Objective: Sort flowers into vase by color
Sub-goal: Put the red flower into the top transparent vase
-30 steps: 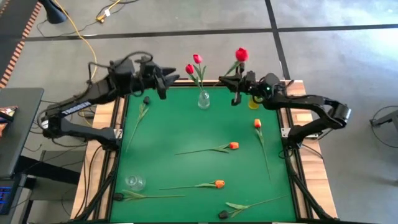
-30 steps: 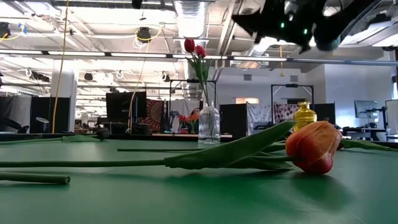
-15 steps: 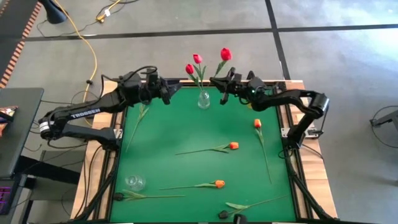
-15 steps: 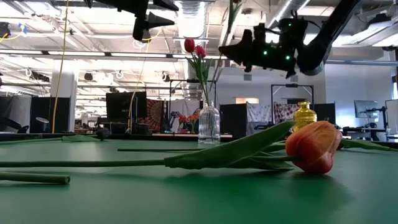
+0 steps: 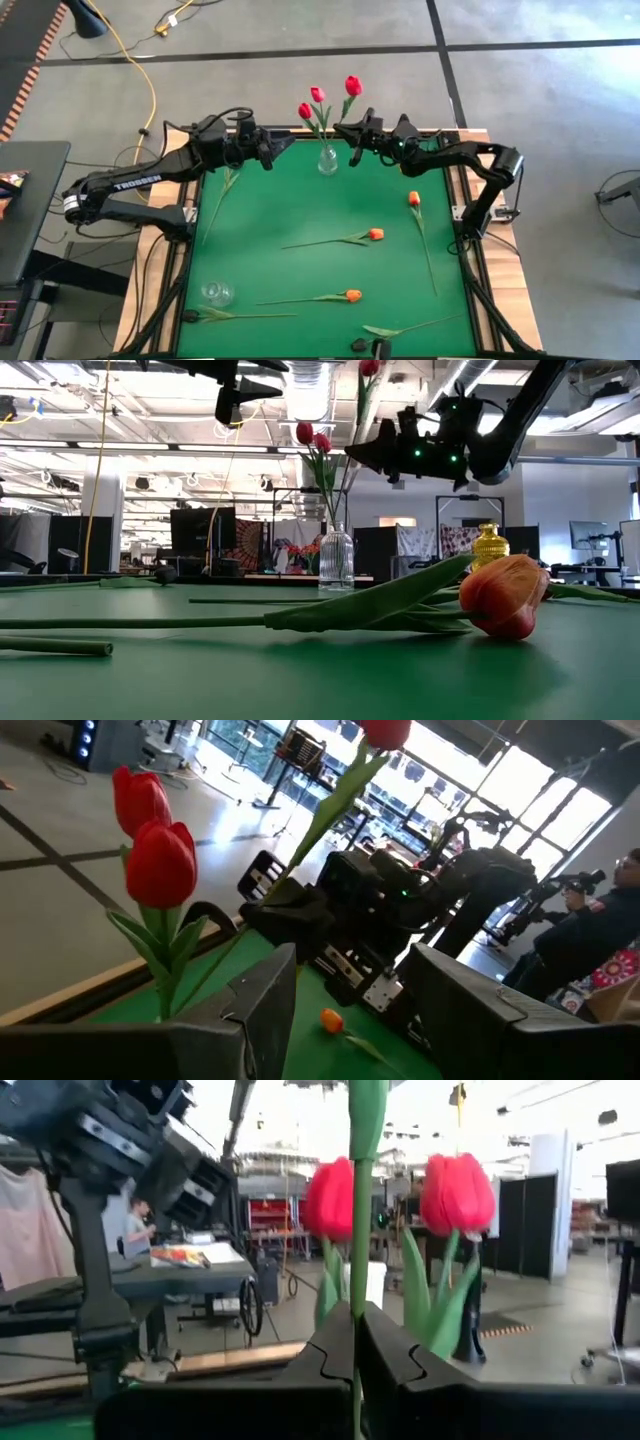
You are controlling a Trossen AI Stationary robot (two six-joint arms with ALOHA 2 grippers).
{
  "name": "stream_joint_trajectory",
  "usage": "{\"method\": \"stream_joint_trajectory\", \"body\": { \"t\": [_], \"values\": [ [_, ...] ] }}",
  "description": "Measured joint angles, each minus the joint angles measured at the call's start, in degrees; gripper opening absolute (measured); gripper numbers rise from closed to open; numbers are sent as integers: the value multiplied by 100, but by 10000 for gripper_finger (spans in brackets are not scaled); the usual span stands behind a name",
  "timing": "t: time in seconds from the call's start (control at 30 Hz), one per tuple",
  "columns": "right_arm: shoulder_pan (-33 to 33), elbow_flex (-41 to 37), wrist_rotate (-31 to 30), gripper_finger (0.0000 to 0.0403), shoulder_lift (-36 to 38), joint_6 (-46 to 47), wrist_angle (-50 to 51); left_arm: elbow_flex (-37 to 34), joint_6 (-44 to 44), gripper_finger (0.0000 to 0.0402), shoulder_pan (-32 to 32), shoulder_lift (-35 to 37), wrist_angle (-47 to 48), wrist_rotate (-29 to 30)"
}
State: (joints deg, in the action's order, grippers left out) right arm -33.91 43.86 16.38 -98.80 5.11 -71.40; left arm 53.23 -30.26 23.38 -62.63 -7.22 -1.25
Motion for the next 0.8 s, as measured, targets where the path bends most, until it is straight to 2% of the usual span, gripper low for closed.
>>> {"method": "stream_joint_trajectory", "body": {
  "t": [0.43, 0.8],
  "values": [
    [7, 0, -7, 30, 0, -225, 816, 0, 39, 182, 2, 0, 1, 53],
    [7, 0, -10, 83, 0, -210, 1013, 0, 42, 182, 2, -2, 0, 57]
  ]
}}
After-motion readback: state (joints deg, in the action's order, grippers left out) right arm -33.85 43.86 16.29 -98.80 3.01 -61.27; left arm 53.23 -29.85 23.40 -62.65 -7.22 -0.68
